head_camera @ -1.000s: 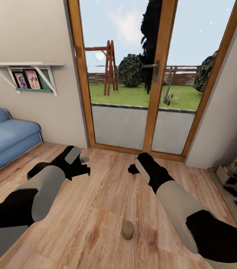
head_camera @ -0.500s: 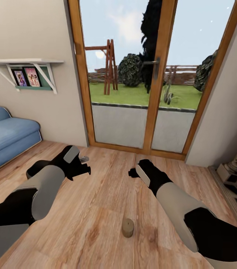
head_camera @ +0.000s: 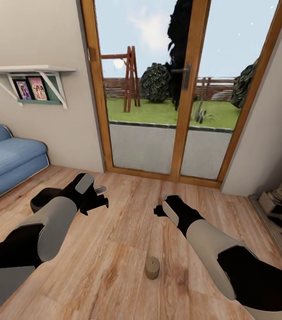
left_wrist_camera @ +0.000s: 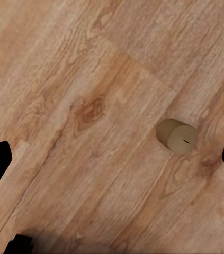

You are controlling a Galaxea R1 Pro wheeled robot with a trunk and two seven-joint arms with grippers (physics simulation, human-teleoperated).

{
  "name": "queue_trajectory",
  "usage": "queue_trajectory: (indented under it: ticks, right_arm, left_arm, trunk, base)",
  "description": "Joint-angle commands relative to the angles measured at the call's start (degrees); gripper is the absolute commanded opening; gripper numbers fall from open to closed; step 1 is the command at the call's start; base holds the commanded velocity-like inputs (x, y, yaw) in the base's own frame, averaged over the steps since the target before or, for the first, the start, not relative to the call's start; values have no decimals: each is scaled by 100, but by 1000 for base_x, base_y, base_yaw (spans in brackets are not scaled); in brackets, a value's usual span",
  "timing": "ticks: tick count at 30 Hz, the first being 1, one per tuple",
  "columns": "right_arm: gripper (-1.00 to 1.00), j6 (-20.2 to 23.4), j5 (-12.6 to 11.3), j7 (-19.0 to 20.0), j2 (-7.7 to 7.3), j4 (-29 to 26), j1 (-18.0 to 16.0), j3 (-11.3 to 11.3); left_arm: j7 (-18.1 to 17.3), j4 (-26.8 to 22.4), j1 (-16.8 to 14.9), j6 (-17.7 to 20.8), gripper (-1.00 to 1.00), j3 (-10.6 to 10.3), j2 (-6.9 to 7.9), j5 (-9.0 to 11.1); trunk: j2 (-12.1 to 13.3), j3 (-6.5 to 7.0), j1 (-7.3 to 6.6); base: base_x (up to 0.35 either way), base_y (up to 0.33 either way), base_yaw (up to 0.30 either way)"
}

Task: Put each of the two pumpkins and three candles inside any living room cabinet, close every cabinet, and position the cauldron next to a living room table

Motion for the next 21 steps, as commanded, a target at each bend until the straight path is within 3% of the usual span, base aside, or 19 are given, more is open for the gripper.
queue_trajectory:
  ticks: [1,21]
  right_arm:
    - [100,4,-58,-52,0,12,-5,31]
    - [100,-57,-58,-46,0,168,-5,30]
  left_arm:
    - [60,-9,-2,9,100,16,-2,53]
    - [69,-9,-3,9,100,20,-7,60]
  trunk:
    - [-44,-24,22]
    - [-846,-383,461]
  base:
    - [0,0,0]
    - [0,0,0]
